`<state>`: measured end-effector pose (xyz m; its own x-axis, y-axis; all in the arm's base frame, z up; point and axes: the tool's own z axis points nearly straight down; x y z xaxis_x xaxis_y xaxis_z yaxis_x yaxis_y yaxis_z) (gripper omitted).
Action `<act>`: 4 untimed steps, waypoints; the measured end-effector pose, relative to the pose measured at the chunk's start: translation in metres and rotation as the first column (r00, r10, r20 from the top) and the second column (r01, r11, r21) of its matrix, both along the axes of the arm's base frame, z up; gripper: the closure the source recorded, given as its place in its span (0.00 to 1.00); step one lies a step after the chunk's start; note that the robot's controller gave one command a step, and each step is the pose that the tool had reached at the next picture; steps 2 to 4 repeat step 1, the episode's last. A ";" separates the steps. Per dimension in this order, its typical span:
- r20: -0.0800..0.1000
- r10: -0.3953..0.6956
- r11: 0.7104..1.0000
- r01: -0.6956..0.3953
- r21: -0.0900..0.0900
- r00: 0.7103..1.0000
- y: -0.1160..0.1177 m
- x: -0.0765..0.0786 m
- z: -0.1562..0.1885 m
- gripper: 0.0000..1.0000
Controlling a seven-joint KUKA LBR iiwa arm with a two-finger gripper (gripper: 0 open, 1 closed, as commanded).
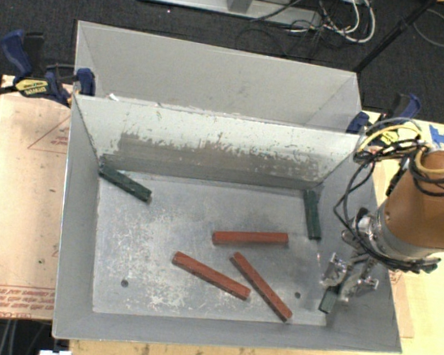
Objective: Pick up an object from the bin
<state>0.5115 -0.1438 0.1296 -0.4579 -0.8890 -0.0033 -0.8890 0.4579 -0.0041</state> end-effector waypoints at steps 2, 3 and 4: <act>-0.006 0.000 1.000 0.001 0.003 1.000 0.001 -0.001 0.009 1.00; -0.006 0.000 1.000 0.001 0.003 1.000 0.001 -0.001 0.009 1.00; -0.006 0.000 1.000 0.001 0.003 1.000 0.001 -0.001 0.009 1.00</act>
Offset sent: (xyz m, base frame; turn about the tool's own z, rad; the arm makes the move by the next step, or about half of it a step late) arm 0.0001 0.0000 0.0354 0.0000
